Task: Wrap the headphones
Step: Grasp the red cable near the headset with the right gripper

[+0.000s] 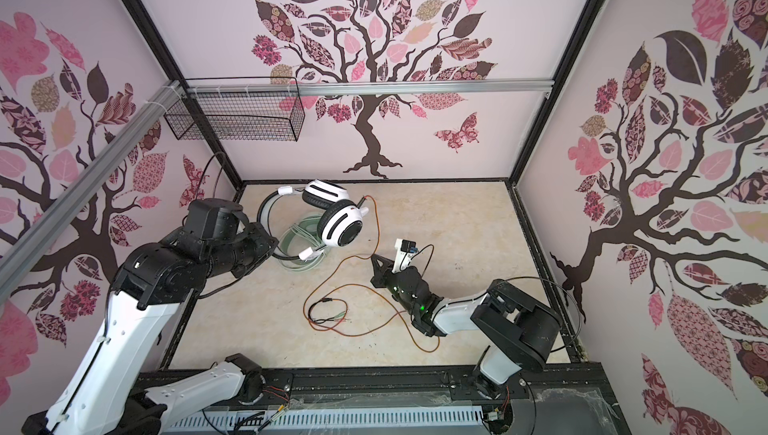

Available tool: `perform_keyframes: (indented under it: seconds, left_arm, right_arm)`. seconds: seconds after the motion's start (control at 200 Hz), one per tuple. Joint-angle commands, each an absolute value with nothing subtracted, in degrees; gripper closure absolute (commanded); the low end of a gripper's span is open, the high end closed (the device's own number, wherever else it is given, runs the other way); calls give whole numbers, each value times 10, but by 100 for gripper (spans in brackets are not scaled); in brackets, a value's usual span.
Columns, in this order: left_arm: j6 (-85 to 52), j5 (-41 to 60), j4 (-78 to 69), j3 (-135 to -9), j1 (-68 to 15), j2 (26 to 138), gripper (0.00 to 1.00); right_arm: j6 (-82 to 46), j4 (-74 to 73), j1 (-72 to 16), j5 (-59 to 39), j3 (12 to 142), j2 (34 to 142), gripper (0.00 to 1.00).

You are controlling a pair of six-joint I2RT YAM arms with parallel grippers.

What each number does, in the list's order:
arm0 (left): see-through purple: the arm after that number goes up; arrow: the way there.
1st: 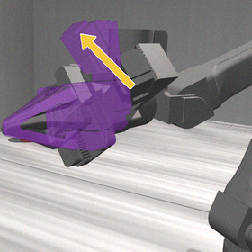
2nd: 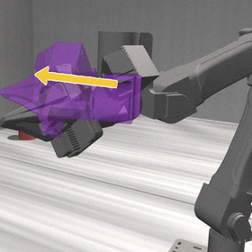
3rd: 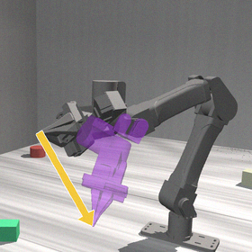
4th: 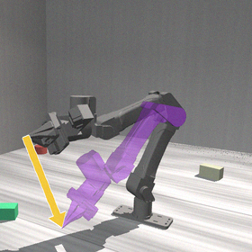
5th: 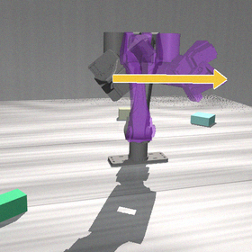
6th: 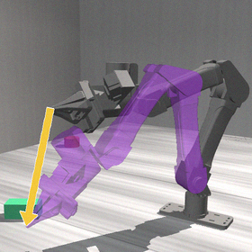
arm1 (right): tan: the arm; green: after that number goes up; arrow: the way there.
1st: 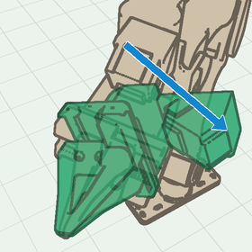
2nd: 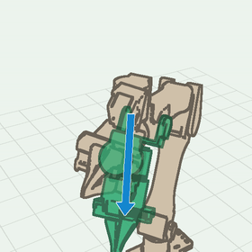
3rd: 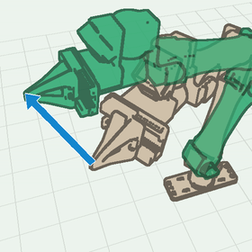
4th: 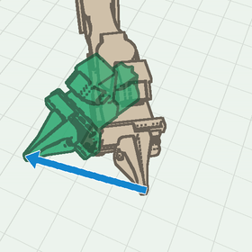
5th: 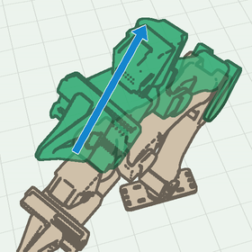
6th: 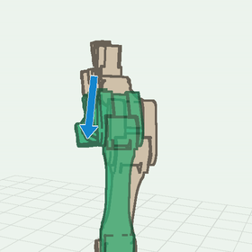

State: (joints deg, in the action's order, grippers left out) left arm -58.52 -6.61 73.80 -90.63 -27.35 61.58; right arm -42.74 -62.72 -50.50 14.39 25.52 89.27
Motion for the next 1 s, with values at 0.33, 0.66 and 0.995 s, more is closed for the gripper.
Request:
perform_keyframes:
  seconds: [0.33, 0.66, 0.995]
  left_arm:
    - [-598, -65, 707, -934, -272, 594, 100]
    - [-596, -66, 713, -931, -272, 590, 100]
    - [-594, -79, 717, -934, -272, 593, 100]
  right_arm:
    - [-473, -683, -507, 151, 274, 992, 67]
    - [-419, -726, -507, 160, 331, 1026, 68]
    - [-458, -722, -507, 157, 331, 1040, 86]
